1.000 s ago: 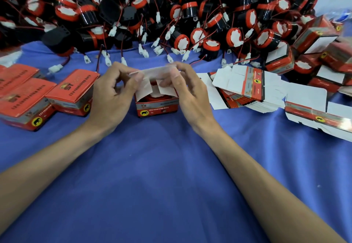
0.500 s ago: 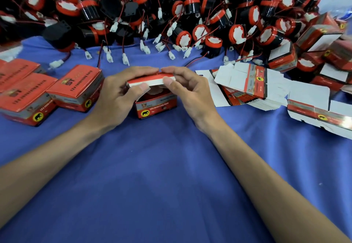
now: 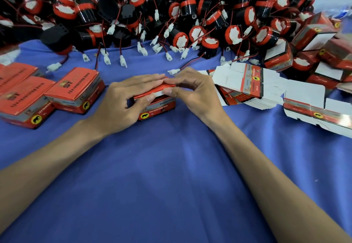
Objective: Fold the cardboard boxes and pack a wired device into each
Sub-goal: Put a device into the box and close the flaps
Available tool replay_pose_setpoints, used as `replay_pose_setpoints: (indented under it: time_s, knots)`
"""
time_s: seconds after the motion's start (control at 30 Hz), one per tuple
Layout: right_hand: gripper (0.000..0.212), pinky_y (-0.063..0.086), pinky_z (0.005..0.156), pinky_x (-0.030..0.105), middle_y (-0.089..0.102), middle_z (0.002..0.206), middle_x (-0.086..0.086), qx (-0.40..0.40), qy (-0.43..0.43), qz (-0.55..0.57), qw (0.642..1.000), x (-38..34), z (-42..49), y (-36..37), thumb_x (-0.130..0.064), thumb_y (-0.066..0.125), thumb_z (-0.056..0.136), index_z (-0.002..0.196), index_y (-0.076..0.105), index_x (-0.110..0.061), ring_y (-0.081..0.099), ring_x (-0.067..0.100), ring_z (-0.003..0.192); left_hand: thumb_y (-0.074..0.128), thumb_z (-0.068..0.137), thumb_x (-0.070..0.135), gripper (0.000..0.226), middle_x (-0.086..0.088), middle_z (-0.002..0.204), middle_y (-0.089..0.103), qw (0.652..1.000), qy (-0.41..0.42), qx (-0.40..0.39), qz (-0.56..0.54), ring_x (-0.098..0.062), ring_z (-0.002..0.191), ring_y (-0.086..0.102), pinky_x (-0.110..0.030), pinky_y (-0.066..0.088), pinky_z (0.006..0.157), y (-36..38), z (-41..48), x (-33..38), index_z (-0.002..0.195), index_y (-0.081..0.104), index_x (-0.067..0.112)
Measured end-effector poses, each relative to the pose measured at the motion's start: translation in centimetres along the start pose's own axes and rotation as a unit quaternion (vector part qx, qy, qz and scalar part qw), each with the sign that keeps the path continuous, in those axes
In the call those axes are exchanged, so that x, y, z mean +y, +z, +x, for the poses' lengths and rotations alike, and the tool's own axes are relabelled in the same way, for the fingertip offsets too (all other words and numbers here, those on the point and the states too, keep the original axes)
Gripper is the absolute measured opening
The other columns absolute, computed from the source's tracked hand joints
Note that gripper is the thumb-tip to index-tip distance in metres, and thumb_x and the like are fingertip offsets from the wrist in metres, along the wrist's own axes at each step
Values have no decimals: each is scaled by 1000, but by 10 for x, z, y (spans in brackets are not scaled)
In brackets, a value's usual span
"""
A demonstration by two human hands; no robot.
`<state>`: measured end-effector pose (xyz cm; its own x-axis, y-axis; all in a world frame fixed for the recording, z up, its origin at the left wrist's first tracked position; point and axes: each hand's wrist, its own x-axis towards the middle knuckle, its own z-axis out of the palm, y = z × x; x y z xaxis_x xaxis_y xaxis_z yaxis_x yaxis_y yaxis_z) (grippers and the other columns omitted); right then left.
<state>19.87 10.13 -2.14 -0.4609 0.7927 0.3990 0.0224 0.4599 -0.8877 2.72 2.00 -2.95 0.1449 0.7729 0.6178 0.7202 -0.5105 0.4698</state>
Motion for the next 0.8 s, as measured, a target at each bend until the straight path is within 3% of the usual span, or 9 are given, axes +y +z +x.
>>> replay_pose_setpoints:
  time_s: [0.07,0.23,0.43,0.67,0.8]
  knots:
    - [32,49,77,27,48,81,-6,-13,10,-7,1000,2,-1,-3,-6,80,72,99,69,-19,53,10,80,57,92,9,37,-9,131,57,1000,9,-11,10,-16,127,51,-28,41,108,1,-1,0,126,56,-5]
    - [29,52,78,32,58,82,7,-53,18,-3,998,-1,-1,-9,0,77,74,100,69,-12,58,19,82,53,94,23,42,-9,133,57,998,36,-30,29,-20,130,51,-38,42,109,0,-2,-1,127,57,-2]
    - [23,41,67,14,58,77,3,-58,-46,-117,990,-3,-1,-18,-6,78,76,97,73,2,52,6,69,53,97,19,37,-9,134,57,995,64,-28,75,-23,130,51,-45,45,105,5,-5,-5,126,60,-2]
    - [20,41,57,21,64,69,13,-9,-198,-235,952,3,0,-13,-12,81,73,87,76,2,56,20,59,43,100,18,39,-8,141,52,987,60,-52,137,-23,135,45,-43,40,110,7,-5,-5,132,55,0]
    - [14,46,52,35,61,65,14,5,-227,-275,934,4,4,-11,-9,79,74,85,77,1,55,28,57,47,99,24,42,-6,142,51,981,62,-40,178,-22,134,46,-44,43,107,6,-3,-3,134,55,3]
